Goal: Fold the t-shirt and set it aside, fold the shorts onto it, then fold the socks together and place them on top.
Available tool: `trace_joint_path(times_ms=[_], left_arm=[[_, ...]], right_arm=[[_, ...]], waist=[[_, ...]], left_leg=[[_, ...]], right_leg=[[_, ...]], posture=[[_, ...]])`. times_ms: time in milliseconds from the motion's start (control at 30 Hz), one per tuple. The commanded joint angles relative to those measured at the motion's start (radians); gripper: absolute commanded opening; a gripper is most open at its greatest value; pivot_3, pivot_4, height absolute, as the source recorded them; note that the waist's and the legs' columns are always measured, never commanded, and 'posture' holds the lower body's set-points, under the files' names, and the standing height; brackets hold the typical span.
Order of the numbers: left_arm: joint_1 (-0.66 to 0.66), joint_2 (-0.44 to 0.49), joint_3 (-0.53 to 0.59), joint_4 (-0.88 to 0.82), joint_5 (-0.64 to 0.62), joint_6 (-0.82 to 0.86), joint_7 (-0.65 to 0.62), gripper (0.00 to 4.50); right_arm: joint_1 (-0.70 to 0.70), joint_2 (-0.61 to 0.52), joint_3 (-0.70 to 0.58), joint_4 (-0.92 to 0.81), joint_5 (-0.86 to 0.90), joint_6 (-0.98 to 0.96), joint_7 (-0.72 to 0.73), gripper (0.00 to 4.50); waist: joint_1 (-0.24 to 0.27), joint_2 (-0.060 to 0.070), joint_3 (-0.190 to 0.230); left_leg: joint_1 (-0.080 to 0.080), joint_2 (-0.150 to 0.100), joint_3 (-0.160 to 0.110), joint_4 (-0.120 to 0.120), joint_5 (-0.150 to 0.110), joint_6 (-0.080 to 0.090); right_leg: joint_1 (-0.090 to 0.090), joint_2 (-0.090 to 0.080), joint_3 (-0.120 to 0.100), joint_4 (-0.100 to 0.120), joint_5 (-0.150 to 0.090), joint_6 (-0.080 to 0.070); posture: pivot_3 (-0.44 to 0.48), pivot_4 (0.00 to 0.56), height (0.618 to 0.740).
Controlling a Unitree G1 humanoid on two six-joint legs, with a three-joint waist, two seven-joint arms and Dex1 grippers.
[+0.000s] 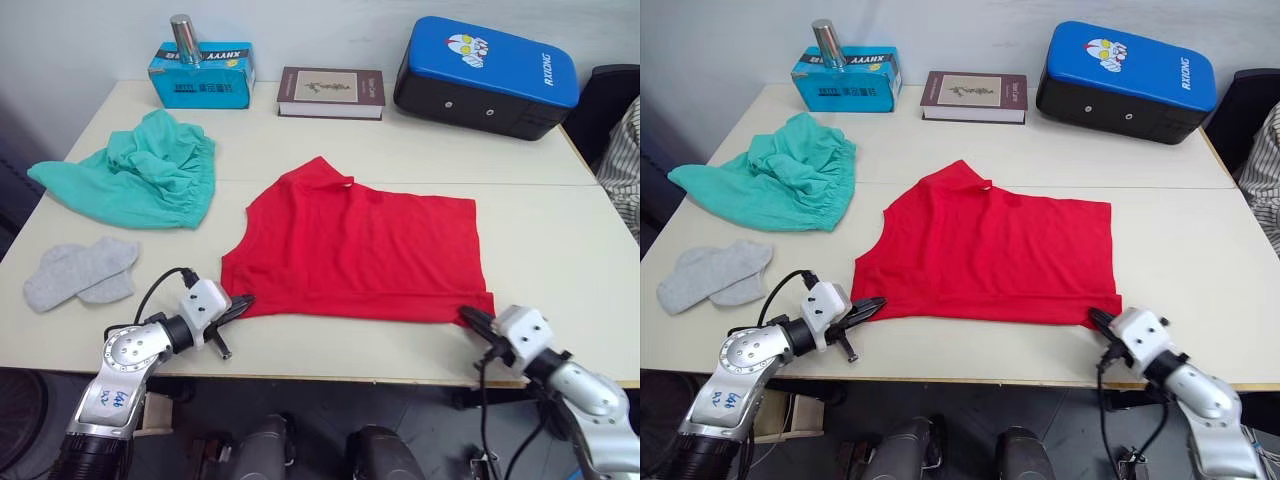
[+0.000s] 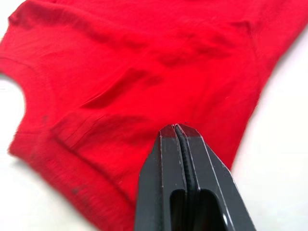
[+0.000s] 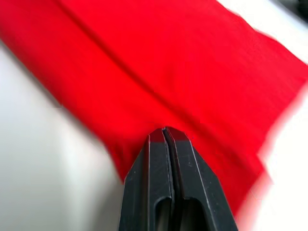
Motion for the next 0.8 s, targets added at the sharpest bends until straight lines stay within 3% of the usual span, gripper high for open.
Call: trace_joint_path(times_ms=[33,200,300,433,600,800], left_arm=[[0.014,0.012,-0.005,0.060,0.037,0.031,0.018,0.02],[-0.012,0.008,0.004,0.092,0.011,-0.021,-0.006,0.02],[-0.010,0.007,0.038,0.066,-0.086,-0.098,-0.099,0.02],[-0.012,0.016,0.068,0.002,-0.190,-0.080,-0.174,0.02],[-0.009,0.016,0.021,0.019,-0.110,-0.064,-0.146,0.02],[0.037,0.033,0.029,0.066,-0.045,-0.062,-0.096,0.02]], right_arm=[[0.034,-0.029,-0.088,0.095,0.007,-0.067,-0.009,0.00],[-0.001,-0.032,-0.185,0.197,0.057,-0.119,-0.045,0.00],[-0.028,-0.030,-0.164,0.120,0.109,-0.119,0.010,0.00],[-0.052,-0.004,-0.045,-0.046,0.148,-0.059,0.074,0.00],[-0.098,0.053,0.138,-0.110,0.075,-0.030,0.090,0.00],[-0.093,0.026,0.094,0.051,0.035,-0.061,0.061,0.00]], waist=[[-0.002,0.001,-0.001],[-0.002,0.002,-0.005],[-0.006,0.003,-0.005],[-0.006,0.002,-0.004],[0.000,0.001,-0.004],[0.000,-0.001,-0.004]], left_leg=[[0.001,0.000,0.000,0.000,-0.001,-0.001],[0.002,0.001,0.001,-0.002,-0.003,-0.005],[0.002,0.001,0.001,-0.004,-0.003,-0.006],[0.000,0.001,0.003,-0.006,0.001,-0.001],[0.000,0.001,0.002,-0.006,0.001,-0.001],[-0.001,-0.001,0.003,-0.005,0.000,0.000]], right_leg=[[0.001,0.000,0.000,-0.001,0.000,0.000],[0.003,0.000,0.001,-0.004,0.000,0.000],[0.001,0.001,0.002,-0.003,0.000,0.000],[-0.004,0.001,0.002,-0.002,0.000,0.000],[-0.004,0.001,0.002,0.000,0.000,0.000],[-0.003,-0.001,0.003,-0.002,0.000,0.000]], posture=[[0.000,0.150,0.740],[0.000,0.150,0.740],[0.000,0.150,0.740],[0.000,0.150,0.740],[0.000,0.150,0.740],[0.000,0.150,0.740]])
